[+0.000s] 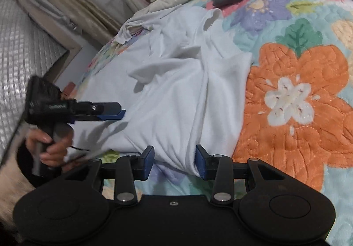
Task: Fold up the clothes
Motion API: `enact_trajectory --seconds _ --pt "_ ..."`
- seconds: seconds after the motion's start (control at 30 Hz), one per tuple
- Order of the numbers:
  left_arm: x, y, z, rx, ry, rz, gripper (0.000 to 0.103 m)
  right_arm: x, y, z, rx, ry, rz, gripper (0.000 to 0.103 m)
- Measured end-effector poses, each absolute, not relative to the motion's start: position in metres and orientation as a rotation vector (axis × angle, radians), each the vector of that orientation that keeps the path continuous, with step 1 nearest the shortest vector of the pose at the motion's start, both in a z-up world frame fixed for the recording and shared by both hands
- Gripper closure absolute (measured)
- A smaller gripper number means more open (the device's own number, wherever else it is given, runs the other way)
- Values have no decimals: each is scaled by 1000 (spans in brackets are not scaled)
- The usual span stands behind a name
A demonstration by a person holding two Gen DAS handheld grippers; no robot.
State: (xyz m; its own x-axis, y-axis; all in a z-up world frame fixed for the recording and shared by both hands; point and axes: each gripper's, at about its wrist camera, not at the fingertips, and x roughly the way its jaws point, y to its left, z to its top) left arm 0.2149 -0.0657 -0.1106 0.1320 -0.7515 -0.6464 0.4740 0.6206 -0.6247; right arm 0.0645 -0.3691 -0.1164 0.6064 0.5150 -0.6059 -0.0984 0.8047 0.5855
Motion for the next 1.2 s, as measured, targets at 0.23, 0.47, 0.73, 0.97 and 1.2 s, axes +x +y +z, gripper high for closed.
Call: enact_trajectory --seconds 0.23,0.47,0.73,0.97,1.2 --pt "191 -71 -116 -305 1190 -907 94 73 -376 -134 574 796 405 93" --pt "147 -57 -99 -313 1148 -894 94 48 -381 -104 581 748 521 94" --pt "126 -67 -107 -175 1155 -832 93 38 -375 -140 512 832 447 95" --pt "128 -70 -113 -188 1170 -814 93 37 -369 -142 488 837 408 94" --pt "122 -72 -102 -176 1114 -851 93 26 -373 -128 527 781 419 95"
